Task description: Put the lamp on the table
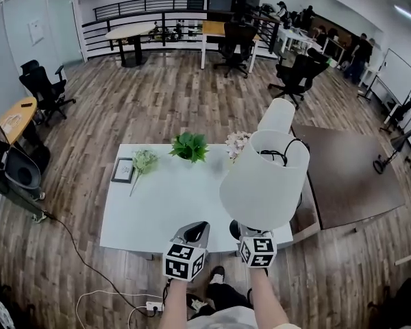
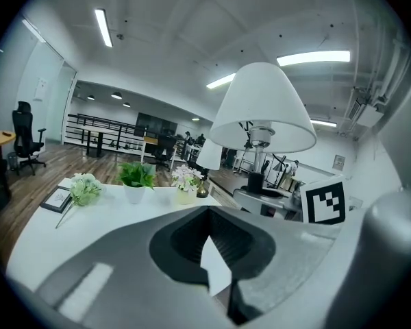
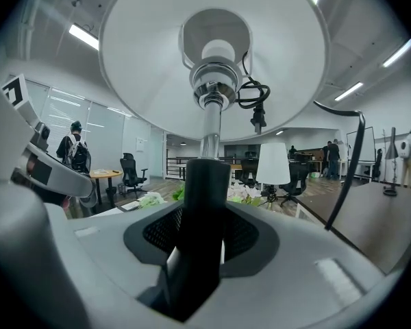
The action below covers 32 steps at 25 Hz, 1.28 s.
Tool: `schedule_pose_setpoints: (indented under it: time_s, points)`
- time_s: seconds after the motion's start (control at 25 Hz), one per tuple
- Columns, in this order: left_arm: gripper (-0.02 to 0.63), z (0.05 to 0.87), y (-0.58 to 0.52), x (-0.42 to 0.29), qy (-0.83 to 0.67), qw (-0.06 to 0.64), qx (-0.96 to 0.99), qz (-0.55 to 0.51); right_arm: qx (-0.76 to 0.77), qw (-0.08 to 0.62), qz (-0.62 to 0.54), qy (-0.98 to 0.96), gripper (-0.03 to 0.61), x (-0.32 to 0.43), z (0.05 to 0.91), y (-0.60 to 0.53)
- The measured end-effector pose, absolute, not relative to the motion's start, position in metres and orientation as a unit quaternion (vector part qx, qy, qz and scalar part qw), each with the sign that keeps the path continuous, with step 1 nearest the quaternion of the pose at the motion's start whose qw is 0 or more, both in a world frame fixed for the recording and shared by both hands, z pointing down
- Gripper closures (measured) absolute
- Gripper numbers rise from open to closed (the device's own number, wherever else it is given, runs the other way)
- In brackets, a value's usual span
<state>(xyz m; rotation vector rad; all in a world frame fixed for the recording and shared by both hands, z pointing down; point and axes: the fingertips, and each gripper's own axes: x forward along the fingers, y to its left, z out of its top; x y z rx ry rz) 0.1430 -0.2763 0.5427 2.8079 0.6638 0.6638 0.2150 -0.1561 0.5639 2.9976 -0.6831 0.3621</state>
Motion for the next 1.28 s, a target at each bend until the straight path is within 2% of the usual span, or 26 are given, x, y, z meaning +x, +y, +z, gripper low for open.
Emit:
schedule_pose_setpoints:
  time_s: [0.48, 1.04, 1.28]
  points:
    - [0.614, 0.594, -0.315, 0.159, 0.206, 0.091, 0.94, 0.256, 0.959, 0.023, 0.132, -0.248, 0.402, 0.253, 0.614, -0.202]
    - [0.614, 0.632, -0.285, 0.24, 0.259, 0.073, 0.922, 0.279, 0.956, -0.007, 0.153, -0.251, 0.402, 0.308, 0.663, -0.218]
    - [0.614, 0.651, -0.295, 0.275, 0.257, 0.075, 0.917, 0.294, 0.953, 0.004, 0.16, -0.256, 0.402, 0.338, 0.686, -0.23]
